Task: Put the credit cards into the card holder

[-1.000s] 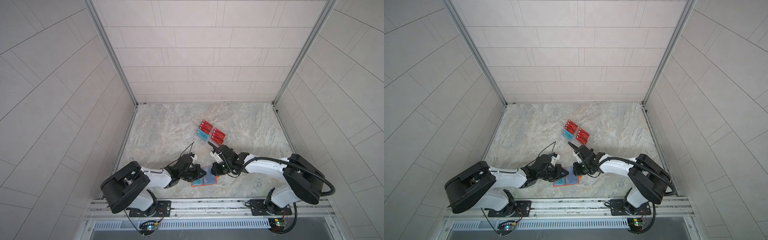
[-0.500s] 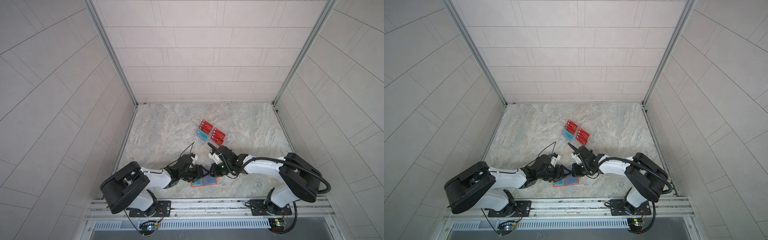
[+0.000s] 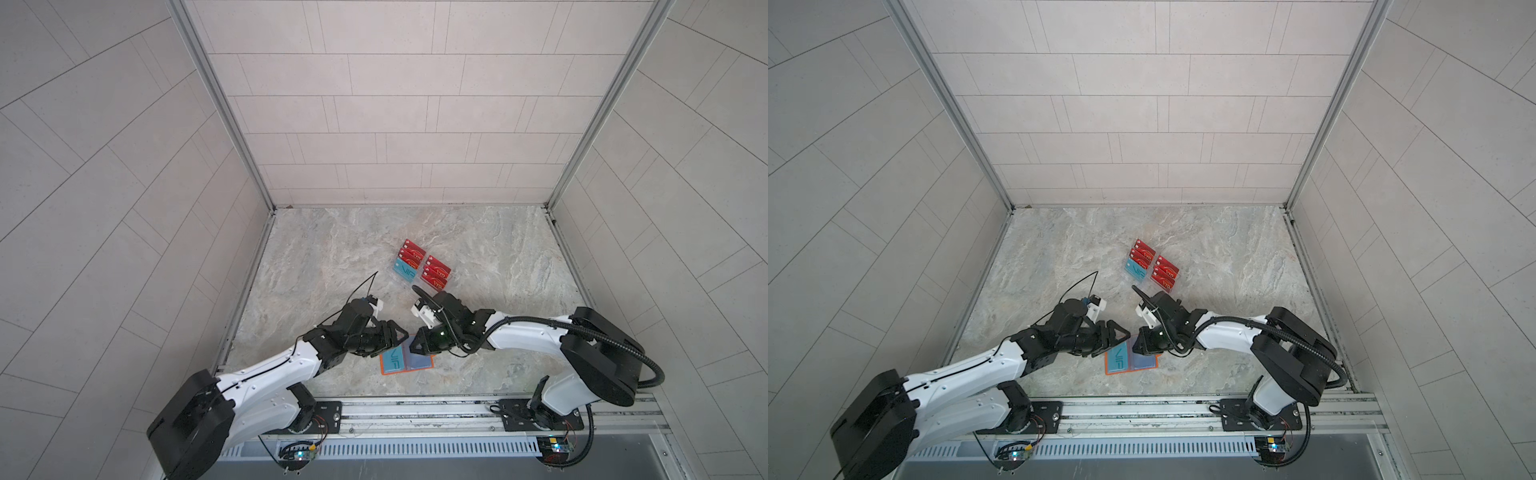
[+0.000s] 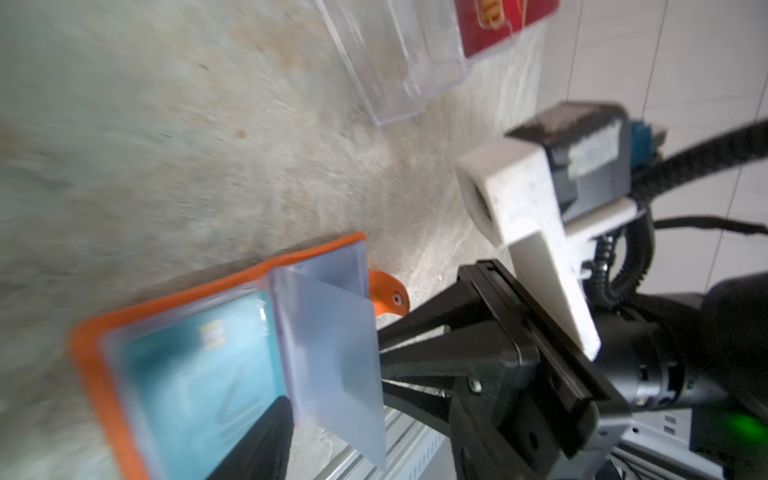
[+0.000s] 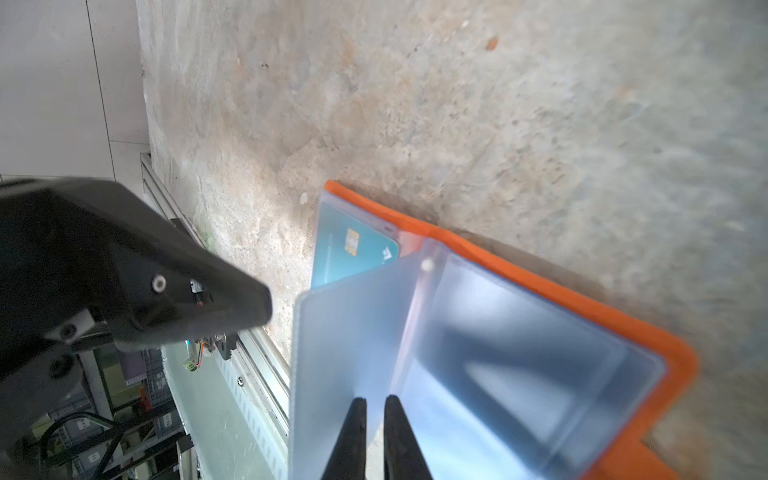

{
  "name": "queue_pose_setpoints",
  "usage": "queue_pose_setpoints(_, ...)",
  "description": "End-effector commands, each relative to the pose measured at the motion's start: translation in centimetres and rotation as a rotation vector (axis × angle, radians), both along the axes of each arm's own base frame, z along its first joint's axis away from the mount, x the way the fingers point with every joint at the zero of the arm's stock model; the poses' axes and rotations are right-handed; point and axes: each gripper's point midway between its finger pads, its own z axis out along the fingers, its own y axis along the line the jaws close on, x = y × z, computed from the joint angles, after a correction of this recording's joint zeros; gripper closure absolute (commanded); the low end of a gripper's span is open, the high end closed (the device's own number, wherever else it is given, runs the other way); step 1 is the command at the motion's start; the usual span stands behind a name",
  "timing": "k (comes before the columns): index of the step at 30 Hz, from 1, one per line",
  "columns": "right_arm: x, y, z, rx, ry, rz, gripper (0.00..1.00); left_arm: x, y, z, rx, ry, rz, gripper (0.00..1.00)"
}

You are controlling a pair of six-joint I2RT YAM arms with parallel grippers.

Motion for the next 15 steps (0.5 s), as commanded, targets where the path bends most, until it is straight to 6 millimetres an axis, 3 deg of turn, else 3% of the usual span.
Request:
queue_pose_setpoints(1, 0.0, 1.4, -0.2, 0.011, 0.009, 0.017, 0.82, -1.0, 4.1, -3.1, 0.151, 0.065, 0.063, 0.38)
queue_pose_setpoints(3, 0.0, 1.7, -0.2, 0.019, 0.007, 0.015, 0.76, -1.2, 5.0, -3.6, 0.179, 0.085, 0.077, 0.39)
queue_pose_setpoints(6, 0.0, 1.9, -0.4, 0.013, -0.002, 0.017, 0.74, -1.4, 5.4, -3.9, 0.206, 0.090, 0.074, 0.39)
queue_pose_setpoints(11, -0.1, 2.3, -1.2, -0.009, 0.007, 0.024, 0.83, -1.3, 4.8, -4.6, 0.194, 0.104, 0.052, 0.39)
queue_pose_setpoints(15, -0.3, 2.9, -1.5, -0.017, 0.008, 0.012, 0.85, -1.2, 4.2, -5.2, 0.176, 0.118, 0.035, 0.40)
